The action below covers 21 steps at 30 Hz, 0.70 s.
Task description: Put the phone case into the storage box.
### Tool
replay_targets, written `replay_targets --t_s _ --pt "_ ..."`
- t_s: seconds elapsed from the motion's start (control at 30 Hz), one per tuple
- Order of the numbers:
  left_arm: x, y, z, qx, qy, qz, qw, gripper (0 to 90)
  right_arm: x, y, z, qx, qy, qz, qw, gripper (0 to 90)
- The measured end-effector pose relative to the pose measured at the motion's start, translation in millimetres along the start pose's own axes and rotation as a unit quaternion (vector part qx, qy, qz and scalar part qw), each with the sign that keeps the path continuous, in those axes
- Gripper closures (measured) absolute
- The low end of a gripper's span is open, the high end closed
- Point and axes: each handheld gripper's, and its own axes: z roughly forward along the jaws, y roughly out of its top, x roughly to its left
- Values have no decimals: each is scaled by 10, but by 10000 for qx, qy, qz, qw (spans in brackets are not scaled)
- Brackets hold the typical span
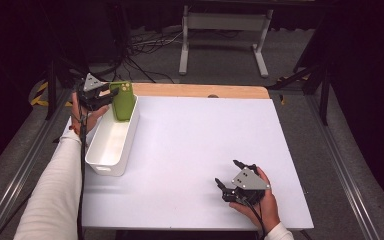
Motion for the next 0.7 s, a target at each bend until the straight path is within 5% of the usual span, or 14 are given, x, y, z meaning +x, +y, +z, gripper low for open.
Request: replay_targets --t_s 0.4,0.7 --pt "18 -25 -7 26 -14 -119 9999 549 11 8 3 19 33 -45 10000 201" --pt "-8 32 -150 -217 -44 -169 9996 503 -3 26 -34 -52 -3 -52 10000 200"
